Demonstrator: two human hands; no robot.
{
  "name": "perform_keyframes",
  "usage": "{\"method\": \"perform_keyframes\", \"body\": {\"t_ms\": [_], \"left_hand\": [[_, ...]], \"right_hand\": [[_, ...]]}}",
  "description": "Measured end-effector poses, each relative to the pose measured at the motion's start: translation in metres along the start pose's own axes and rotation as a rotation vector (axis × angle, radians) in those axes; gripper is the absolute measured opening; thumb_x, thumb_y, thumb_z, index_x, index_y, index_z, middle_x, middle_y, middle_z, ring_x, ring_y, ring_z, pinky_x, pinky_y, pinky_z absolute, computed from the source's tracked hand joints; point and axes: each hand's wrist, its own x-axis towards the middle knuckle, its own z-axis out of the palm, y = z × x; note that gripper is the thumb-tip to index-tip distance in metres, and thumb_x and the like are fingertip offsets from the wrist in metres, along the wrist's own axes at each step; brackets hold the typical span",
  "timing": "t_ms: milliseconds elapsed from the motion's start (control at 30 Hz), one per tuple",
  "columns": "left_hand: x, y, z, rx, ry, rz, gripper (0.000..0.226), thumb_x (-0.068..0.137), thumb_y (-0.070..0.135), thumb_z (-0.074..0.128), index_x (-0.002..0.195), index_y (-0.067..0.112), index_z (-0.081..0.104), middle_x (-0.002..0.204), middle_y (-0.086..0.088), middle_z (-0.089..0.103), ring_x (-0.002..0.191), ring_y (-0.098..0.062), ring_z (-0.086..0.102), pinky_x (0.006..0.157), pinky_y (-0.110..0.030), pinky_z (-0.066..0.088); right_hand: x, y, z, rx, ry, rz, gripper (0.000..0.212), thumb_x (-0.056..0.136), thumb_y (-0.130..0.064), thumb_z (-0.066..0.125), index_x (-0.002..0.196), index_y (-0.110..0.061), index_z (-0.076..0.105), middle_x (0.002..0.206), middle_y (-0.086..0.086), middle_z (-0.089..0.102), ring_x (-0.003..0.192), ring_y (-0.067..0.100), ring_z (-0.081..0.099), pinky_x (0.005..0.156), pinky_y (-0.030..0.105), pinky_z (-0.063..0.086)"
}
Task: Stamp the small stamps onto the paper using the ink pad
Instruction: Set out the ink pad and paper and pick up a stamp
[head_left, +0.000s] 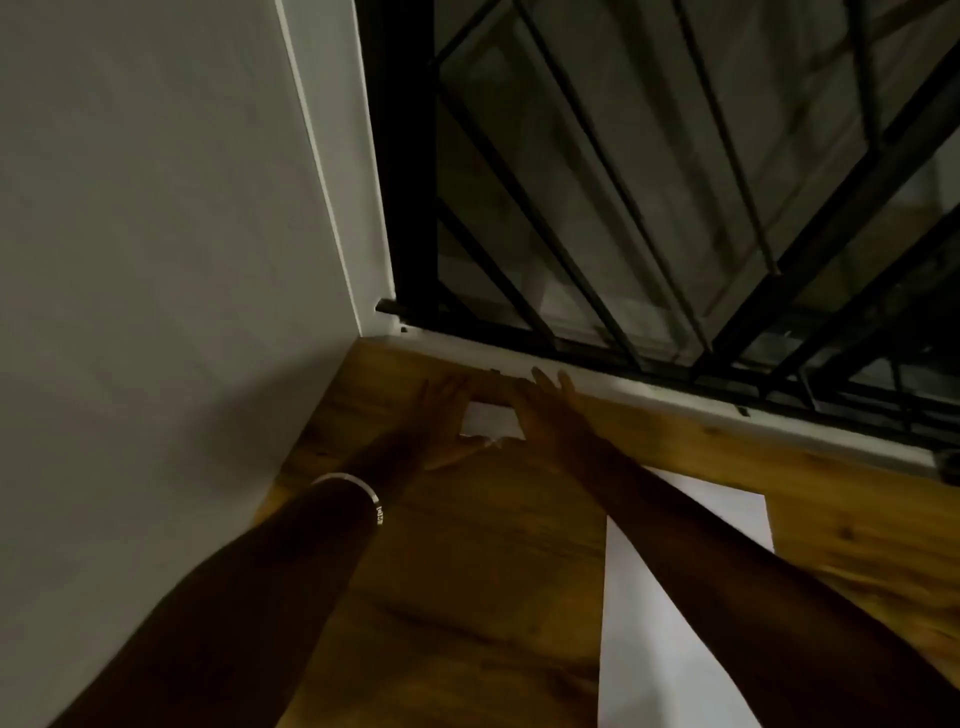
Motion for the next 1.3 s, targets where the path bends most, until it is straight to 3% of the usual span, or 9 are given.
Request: {"method": "perform_keyframes", "body": {"t_ms": [233,367,700,767,800,833,867,1000,1300], "left_hand": [[-0.011,-0.007,0.017,0.02,-0.065,-0.028,0.076,0.092,0.046,0.053,0.151,0.013,0.017,0.159,-0.008,0.021,0.147,-0.026,0.015,0.12,-0.044,0.006],[-0.026,-0.001,0.017,0.0,-0.008,-0.039,0.067,0.093,0.039,0.054,0.149,0.013,0.026,0.155,-0.008,0.032,0.144,-0.026,0.025,0.12,-0.04,0.011],[-0.106,0.024,0.043,-0.181,0.053,-0.081,0.063,0.098,0.033,0.048,0.148,0.006,0.022,0.159,-0.013,0.02,0.147,-0.023,0.018,0.121,-0.032,0.007],[-0.124,0.03,0.046,-0.24,-0.022,-0.136,0.065,0.1,0.045,0.027,0.148,0.001,0.016,0.159,-0.015,0.016,0.148,-0.023,0.016,0.12,-0.03,0.006],[-0.132,0.032,0.054,-0.243,0.008,-0.111,0.125,0.046,0.062,-0.023,0.148,0.0,0.016,0.159,-0.015,0.017,0.147,-0.023,0.017,0.12,-0.03,0.007],[-0.142,0.035,0.056,-0.266,-0.007,-0.142,0.084,0.073,-0.011,0.055,0.147,0.001,0.02,0.158,-0.015,0.02,0.147,-0.024,0.019,0.12,-0.031,0.008],[-0.149,0.038,0.063,-0.242,0.14,-0.061,0.062,0.099,0.039,0.042,0.147,0.003,0.025,0.157,-0.015,0.023,0.146,-0.027,0.022,0.12,-0.033,0.01],[-0.18,0.045,0.076,-0.26,0.211,-0.017,0.064,0.091,0.03,0.063,0.144,0.006,0.036,0.151,-0.015,0.036,0.141,-0.03,0.032,0.115,-0.031,0.011],[-0.203,0.046,0.085,-0.283,0.166,-0.028,0.065,0.092,0.049,0.054,0.147,0.022,0.034,0.155,-0.001,0.033,0.143,-0.017,0.026,0.12,-0.033,0.014]], "right_hand": [[-0.003,-0.012,0.005,0.102,-0.041,-0.02,0.067,0.091,-0.046,0.055,0.143,-0.011,0.032,0.146,0.014,0.041,0.139,0.028,0.026,0.111,0.05,-0.018],[-0.016,-0.022,0.008,0.318,-0.102,0.031,0.055,0.098,-0.022,0.049,0.144,-0.003,0.027,0.152,0.021,0.029,0.14,0.031,0.023,0.114,0.033,0.004],[-0.09,-0.062,0.019,0.361,-0.016,0.071,0.056,0.091,-0.01,0.052,0.143,-0.012,0.032,0.151,0.014,0.034,0.138,0.031,0.03,0.114,0.043,0.026],[-0.108,-0.067,0.027,0.394,0.0,0.091,0.057,0.092,-0.011,0.051,0.145,-0.016,0.03,0.153,0.01,0.03,0.14,0.029,0.027,0.115,0.039,0.023],[-0.119,-0.069,0.034,0.422,-0.009,0.084,0.058,0.094,-0.013,0.05,0.147,-0.019,0.025,0.156,0.009,0.024,0.142,0.026,0.022,0.116,0.034,0.016],[-0.13,-0.07,0.04,0.438,-0.01,0.062,0.062,0.095,-0.017,0.051,0.148,-0.021,0.019,0.158,0.007,0.017,0.144,0.024,0.016,0.114,0.029,0.009],[-0.141,-0.072,0.046,0.436,0.014,0.029,0.066,0.095,-0.023,0.053,0.148,-0.023,0.014,0.159,0.006,0.013,0.144,0.021,0.011,0.112,0.027,0.005],[-0.17,-0.08,0.06,0.372,0.112,-0.054,0.066,0.093,-0.037,0.054,0.147,-0.019,0.021,0.156,0.011,0.021,0.143,0.024,0.016,0.116,0.035,0.01],[-0.19,-0.082,0.061,0.479,0.022,-0.011,0.057,0.097,-0.029,0.051,0.147,-0.029,0.024,0.158,0.0,0.018,0.144,0.019,0.015,0.118,0.035,0.016]]}}
